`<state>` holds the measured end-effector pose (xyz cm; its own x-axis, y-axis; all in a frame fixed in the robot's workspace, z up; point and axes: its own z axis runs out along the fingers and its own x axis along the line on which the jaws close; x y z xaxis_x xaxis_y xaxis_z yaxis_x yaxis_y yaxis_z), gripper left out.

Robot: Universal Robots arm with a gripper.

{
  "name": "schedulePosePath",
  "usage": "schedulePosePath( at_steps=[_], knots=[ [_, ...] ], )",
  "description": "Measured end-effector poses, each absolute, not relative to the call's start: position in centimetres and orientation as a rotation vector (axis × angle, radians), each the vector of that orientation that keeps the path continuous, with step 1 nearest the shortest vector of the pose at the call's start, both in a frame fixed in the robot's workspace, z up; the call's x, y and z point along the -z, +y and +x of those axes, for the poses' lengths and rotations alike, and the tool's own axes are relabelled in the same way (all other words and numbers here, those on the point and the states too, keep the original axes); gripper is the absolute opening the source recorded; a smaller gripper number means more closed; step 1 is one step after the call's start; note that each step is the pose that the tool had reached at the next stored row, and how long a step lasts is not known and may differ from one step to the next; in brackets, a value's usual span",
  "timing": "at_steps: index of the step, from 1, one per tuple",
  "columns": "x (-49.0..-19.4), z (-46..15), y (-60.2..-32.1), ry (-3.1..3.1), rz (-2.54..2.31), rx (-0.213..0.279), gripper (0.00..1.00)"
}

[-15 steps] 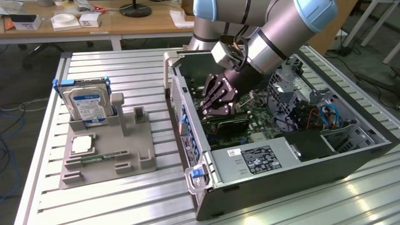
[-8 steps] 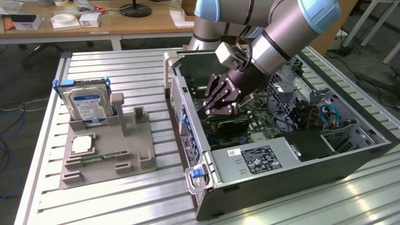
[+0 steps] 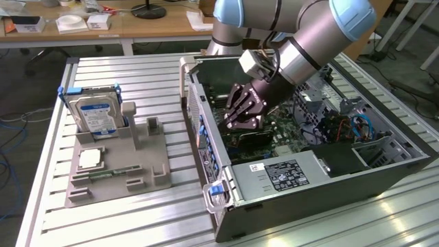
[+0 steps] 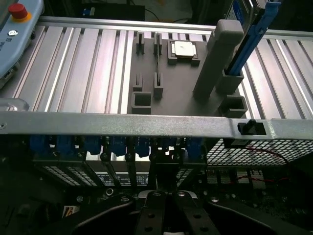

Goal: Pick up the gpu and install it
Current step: 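Press down on the gpu until it lock into place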

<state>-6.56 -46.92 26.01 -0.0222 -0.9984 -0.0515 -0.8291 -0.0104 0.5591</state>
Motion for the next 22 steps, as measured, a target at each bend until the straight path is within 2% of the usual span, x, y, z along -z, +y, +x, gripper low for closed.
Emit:
schedulePosePath(
  at_steps=[8,22],
  knots=[
    [-25.9,-6.5,-48.2,-1.907,1.896,0.639,0.1],
    [-25.6,-7.3,-48.4,-1.895,1.905,0.635,0.1]
  ],
)
